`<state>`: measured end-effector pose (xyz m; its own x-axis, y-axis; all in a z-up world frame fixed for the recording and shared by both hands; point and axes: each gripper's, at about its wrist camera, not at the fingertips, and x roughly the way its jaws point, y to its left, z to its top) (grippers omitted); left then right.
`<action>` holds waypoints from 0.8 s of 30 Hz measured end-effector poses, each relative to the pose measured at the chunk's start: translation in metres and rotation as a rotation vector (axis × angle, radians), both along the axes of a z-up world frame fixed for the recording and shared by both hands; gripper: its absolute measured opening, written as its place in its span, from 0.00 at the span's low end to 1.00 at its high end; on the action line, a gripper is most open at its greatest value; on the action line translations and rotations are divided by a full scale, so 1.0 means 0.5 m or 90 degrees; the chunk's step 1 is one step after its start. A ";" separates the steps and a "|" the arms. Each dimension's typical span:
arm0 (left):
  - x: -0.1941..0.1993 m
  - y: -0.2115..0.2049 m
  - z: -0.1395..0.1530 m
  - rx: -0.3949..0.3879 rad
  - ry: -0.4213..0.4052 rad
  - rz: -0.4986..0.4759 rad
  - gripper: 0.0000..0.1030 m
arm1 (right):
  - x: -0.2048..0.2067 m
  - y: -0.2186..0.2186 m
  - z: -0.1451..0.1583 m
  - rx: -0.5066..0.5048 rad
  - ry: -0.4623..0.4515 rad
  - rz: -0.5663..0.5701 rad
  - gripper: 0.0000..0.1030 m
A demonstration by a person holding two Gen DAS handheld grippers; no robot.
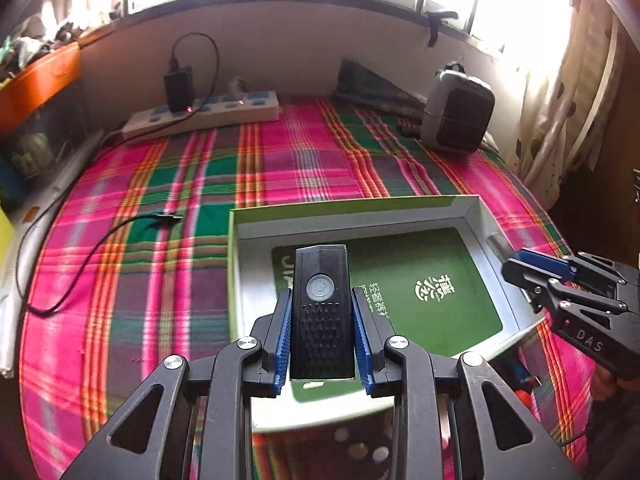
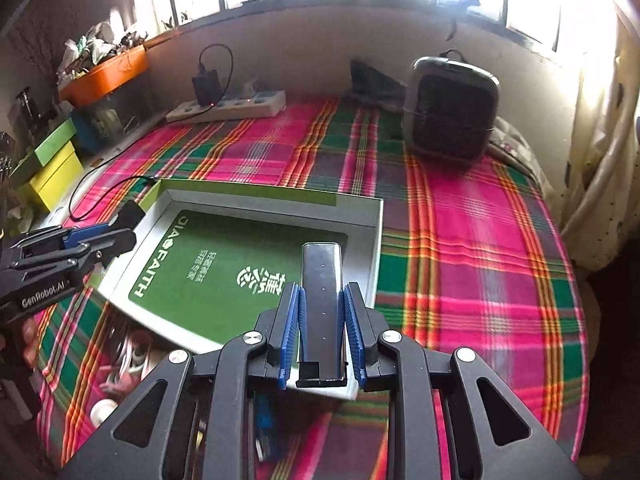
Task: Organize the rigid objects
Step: 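Carry the flashlight and silver bar in both grippers over the green box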
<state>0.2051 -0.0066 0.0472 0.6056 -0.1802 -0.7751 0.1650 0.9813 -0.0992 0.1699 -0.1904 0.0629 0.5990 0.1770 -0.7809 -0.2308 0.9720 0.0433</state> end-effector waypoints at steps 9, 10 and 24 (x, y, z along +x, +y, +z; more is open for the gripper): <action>0.046 -0.009 -0.038 0.013 0.027 0.001 0.26 | 0.058 0.013 -0.038 -0.007 0.034 -0.002 0.23; 0.049 -0.009 -0.041 0.017 0.028 0.004 0.26 | 0.062 0.015 -0.040 -0.011 0.033 -0.001 0.23; 0.061 -0.015 -0.061 0.031 0.036 -0.001 0.26 | 0.092 0.030 -0.067 -0.035 0.039 0.002 0.24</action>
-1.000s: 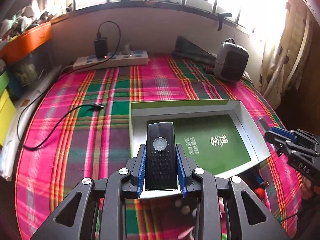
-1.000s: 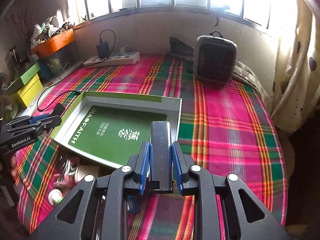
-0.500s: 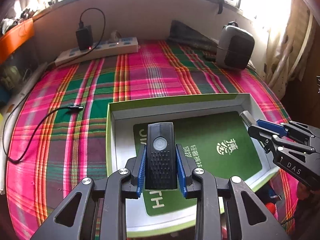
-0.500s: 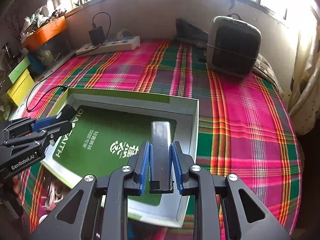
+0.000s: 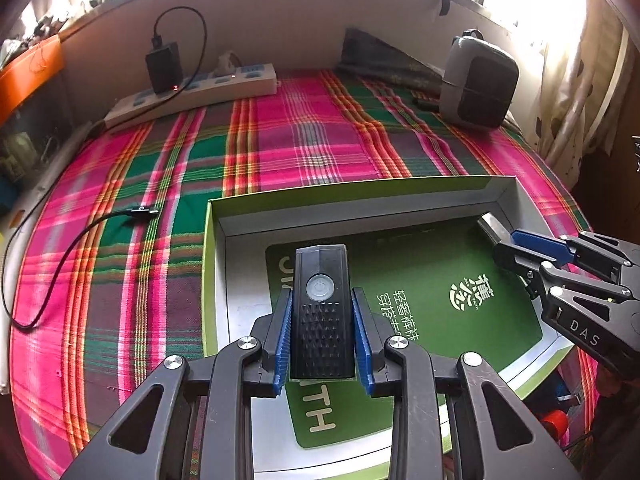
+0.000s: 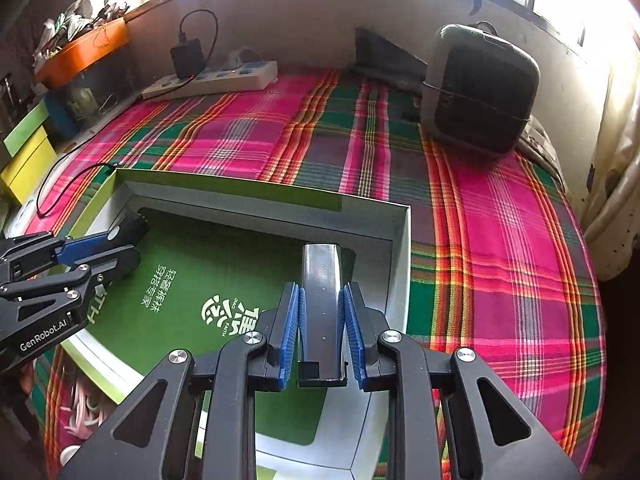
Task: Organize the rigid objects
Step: 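Carry the flashlight and silver bar in both grippers over the green box, then lower both items into the box and open both grippers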
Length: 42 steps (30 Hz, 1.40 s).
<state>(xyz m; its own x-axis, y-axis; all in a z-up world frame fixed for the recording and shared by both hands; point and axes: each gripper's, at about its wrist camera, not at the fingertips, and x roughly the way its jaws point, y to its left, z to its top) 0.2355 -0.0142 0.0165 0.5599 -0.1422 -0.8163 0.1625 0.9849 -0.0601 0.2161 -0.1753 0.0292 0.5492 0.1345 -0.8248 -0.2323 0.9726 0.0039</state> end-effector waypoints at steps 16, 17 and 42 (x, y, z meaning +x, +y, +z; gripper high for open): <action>0.001 -0.002 -0.001 0.009 -0.005 -0.003 0.26 | 0.005 0.009 -0.007 0.003 -0.001 0.001 0.24; 0.001 -0.002 -0.002 0.010 -0.004 -0.003 0.26 | 0.005 0.008 -0.007 0.003 -0.001 0.001 0.24; -0.043 0.002 0.034 -0.009 -0.027 0.000 0.40 | -0.024 -0.002 0.021 0.049 -0.025 -0.012 0.39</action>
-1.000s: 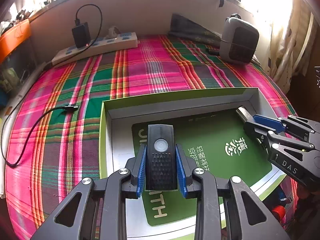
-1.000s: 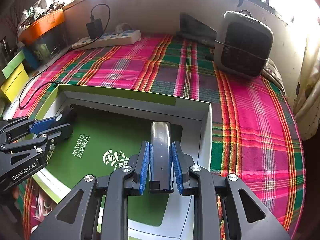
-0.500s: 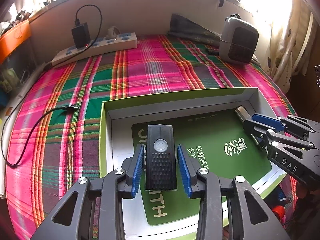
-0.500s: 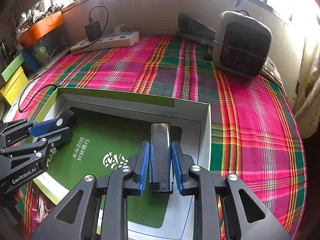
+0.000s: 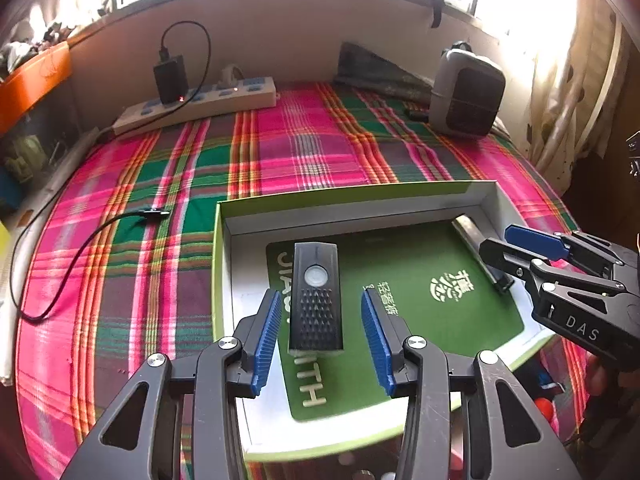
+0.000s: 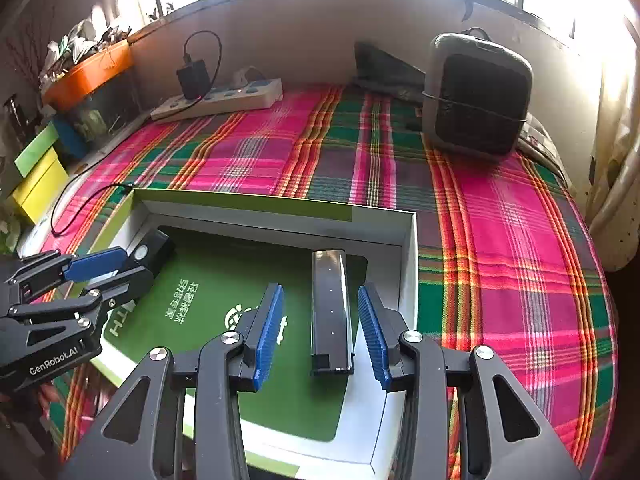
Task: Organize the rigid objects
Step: 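Lower both items into the box and open both grippers, then withdraw both open grippers from the box toward the remaining objects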
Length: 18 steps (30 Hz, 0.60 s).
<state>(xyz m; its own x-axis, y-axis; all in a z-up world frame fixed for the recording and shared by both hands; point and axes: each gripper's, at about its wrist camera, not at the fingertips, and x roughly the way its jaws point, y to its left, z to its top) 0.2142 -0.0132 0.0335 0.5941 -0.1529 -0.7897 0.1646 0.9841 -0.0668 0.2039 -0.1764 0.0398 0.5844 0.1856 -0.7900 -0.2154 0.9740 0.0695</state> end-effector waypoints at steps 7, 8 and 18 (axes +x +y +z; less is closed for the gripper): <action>-0.039 0.001 0.029 -0.005 -0.018 -0.001 0.40 | -0.028 -0.005 0.025 0.013 -0.015 -0.007 0.39; -0.044 0.002 0.032 -0.006 -0.019 -0.001 0.40 | -0.034 -0.005 0.030 0.015 -0.018 -0.008 0.39; -0.104 0.022 0.044 -0.029 -0.027 0.009 0.40 | -0.096 -0.009 0.050 0.021 -0.037 -0.007 0.39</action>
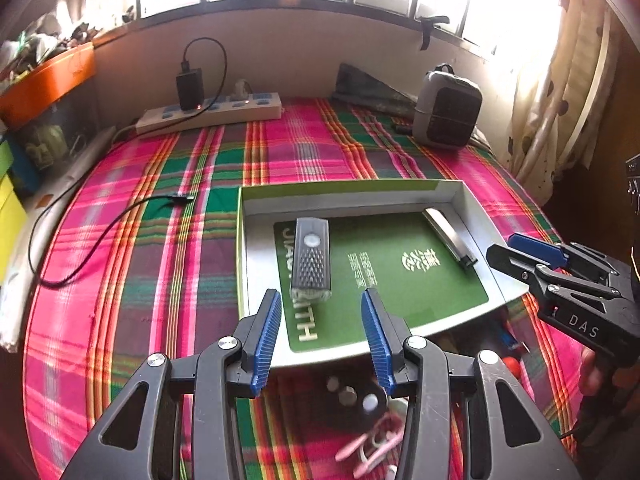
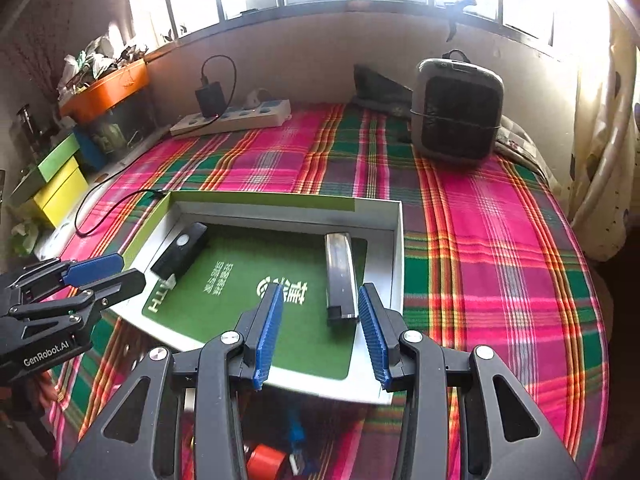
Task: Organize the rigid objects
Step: 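Withdraw both open grippers from the box toward the remaining objects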
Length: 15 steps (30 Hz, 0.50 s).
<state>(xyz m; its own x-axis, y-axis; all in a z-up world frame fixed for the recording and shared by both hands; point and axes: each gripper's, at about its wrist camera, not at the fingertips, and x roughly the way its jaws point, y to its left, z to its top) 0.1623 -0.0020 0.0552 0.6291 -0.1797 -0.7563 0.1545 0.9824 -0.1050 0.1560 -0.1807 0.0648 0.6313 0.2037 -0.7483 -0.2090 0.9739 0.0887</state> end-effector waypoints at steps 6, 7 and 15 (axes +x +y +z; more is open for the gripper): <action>-0.048 0.003 0.005 -0.007 -0.013 -0.004 0.40 | -0.044 -0.008 0.009 0.009 -0.009 -0.005 0.39; -0.057 0.003 0.005 -0.008 -0.016 -0.006 0.40 | -0.052 -0.008 0.010 0.011 -0.011 -0.005 0.39; -0.128 0.009 -0.004 -0.023 -0.020 -0.010 0.40 | -0.118 -0.011 0.010 0.013 -0.018 0.001 0.39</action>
<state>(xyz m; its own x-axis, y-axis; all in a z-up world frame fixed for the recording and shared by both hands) 0.0983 0.0027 0.0532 0.6490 -0.2168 -0.7292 0.1738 0.9754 -0.1354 0.0972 -0.1864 0.0696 0.6524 0.2199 -0.7253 -0.2131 0.9716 0.1029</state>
